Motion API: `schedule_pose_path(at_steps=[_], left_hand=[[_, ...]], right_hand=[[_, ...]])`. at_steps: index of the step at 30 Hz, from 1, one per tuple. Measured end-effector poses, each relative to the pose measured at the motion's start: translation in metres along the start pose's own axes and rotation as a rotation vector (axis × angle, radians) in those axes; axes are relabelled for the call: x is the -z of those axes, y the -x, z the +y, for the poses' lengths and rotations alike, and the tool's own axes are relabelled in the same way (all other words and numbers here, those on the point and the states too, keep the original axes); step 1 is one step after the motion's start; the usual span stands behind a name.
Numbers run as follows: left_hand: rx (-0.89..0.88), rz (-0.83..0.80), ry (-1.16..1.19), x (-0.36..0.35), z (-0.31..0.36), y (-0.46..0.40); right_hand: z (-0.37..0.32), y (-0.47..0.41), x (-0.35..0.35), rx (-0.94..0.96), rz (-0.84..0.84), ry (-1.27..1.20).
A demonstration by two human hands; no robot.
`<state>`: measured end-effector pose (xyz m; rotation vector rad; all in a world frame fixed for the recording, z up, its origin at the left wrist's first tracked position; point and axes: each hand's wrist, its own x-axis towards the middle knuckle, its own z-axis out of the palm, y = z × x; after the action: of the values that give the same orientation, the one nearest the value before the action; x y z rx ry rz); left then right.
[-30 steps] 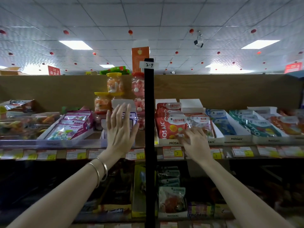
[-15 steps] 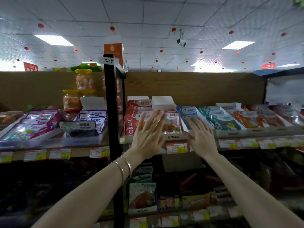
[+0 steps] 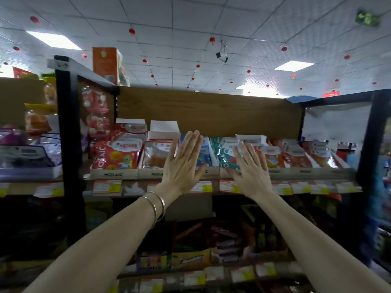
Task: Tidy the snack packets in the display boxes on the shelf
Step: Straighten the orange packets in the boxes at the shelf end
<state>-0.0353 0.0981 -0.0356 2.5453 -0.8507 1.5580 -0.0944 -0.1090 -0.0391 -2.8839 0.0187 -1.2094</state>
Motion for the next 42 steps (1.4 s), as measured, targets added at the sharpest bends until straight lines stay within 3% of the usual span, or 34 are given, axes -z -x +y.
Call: schedule_pose_path(at_steps=[11, 19, 24, 29, 39, 42], left_hand=[[-0.058, -0.01, 0.093, -0.038, 0.109, -0.061], [-0.054, -0.123, 0.07, -0.072, 0.142, -0.104], [0.054, -0.152, 0.148, -0.092, 0.15, -0.128], [0.043, -0.153, 0.148, -0.099, 0.153, -0.143], [-0.081, -0.167, 0.104, -0.104, 0.179, -0.163], [-0.08, -0.192, 0.095, -0.106, 0.182, -0.164]], right_hand=[[0.123, 0.0, 0.01, -0.128, -0.025, -0.018], [0.179, -0.013, 0.004, -0.203, -0.028, -0.112], [0.21, -0.031, -0.01, -0.188, -0.019, -0.149], [0.238, -0.052, -0.009, -0.229, -0.004, -0.273], [0.271, -0.089, -0.012, -0.166, -0.322, -0.215], [0.276, -0.093, -0.007, -0.118, -0.312, -0.07]])
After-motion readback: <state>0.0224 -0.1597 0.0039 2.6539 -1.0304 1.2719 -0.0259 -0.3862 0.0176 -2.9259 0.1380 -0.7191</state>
